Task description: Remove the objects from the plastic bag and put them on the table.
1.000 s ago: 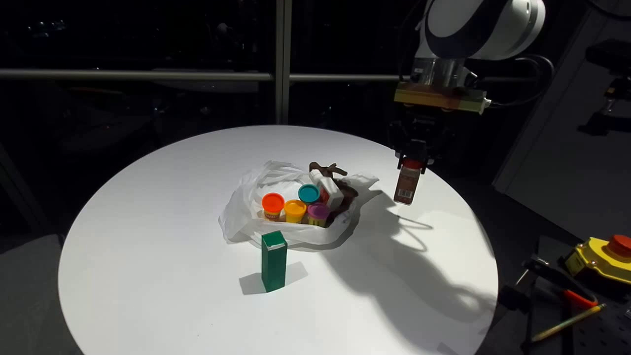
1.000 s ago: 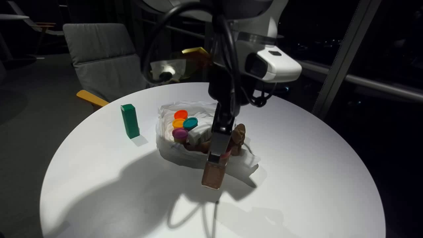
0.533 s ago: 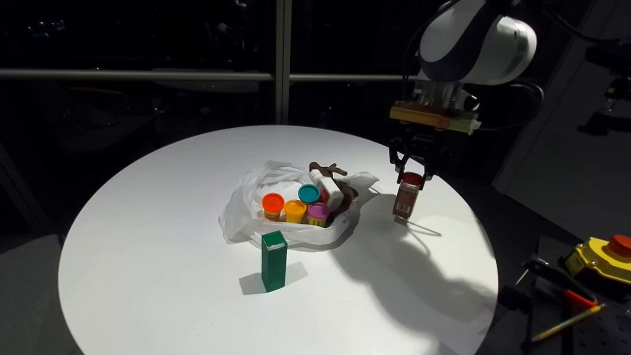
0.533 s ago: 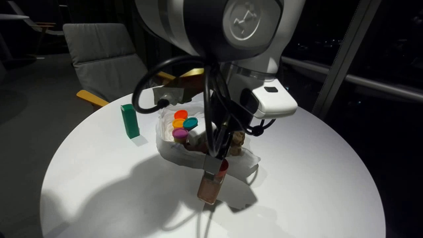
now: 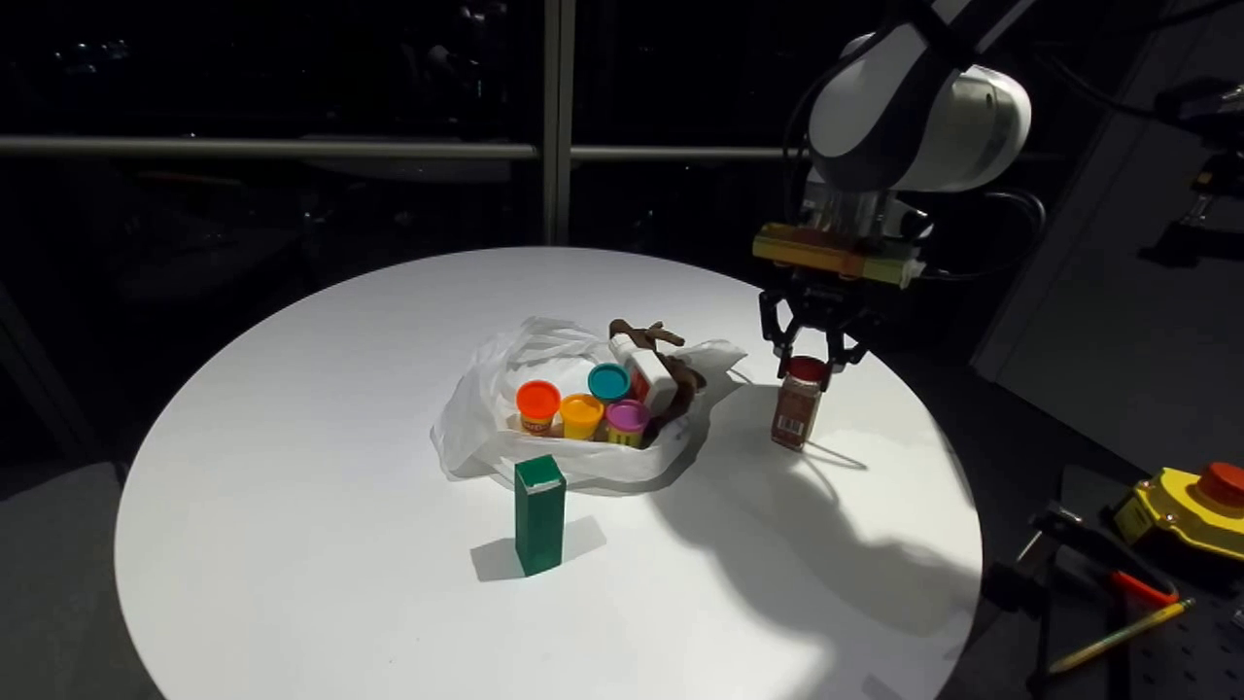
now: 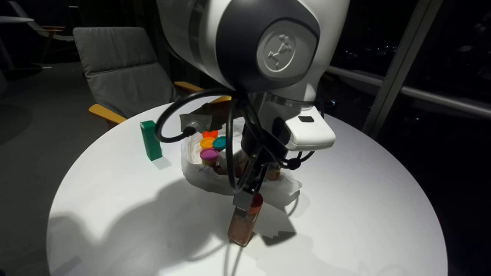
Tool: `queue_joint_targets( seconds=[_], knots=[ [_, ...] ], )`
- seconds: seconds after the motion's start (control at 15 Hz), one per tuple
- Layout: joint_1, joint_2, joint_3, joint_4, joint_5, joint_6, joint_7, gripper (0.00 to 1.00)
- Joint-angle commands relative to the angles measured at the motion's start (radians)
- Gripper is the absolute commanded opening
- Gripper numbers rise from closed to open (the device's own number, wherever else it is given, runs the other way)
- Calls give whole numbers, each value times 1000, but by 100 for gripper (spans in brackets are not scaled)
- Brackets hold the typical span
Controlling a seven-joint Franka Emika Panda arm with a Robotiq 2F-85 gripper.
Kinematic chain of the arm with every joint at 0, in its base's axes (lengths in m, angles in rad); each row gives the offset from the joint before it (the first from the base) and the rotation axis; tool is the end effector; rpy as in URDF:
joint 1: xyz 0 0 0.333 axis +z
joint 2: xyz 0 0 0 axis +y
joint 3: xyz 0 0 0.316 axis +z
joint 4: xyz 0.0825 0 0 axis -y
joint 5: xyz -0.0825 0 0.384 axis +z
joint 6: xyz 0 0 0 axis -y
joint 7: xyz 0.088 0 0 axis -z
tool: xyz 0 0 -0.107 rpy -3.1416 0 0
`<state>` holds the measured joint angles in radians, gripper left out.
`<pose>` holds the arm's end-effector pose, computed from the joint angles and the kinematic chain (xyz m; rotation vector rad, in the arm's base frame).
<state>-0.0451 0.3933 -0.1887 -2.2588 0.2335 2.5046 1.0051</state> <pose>0.5074 -0.1264 0.1781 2.3680 -2.0502 -0.2251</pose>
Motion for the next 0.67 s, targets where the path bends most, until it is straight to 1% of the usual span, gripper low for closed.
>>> queue_joint_targets(
  seconds=[0.0, 0.07, 0.27, 0.33, 0.47, 0.6],
  knots=[
    [18, -1, -11, 14, -36, -10, 37, 74],
    [21, -15, -13, 6, -44, -10, 38, 75],
    [35, -60, -21, -24, -82, -10, 41, 95],
    [40, -81, -22, -29, -102, -24, 35, 100],
    [56, -128, -23, -32, -164, -62, 34, 100],
    [83, -177, -19, -16, -250, -106, 55, 100]
  ],
)
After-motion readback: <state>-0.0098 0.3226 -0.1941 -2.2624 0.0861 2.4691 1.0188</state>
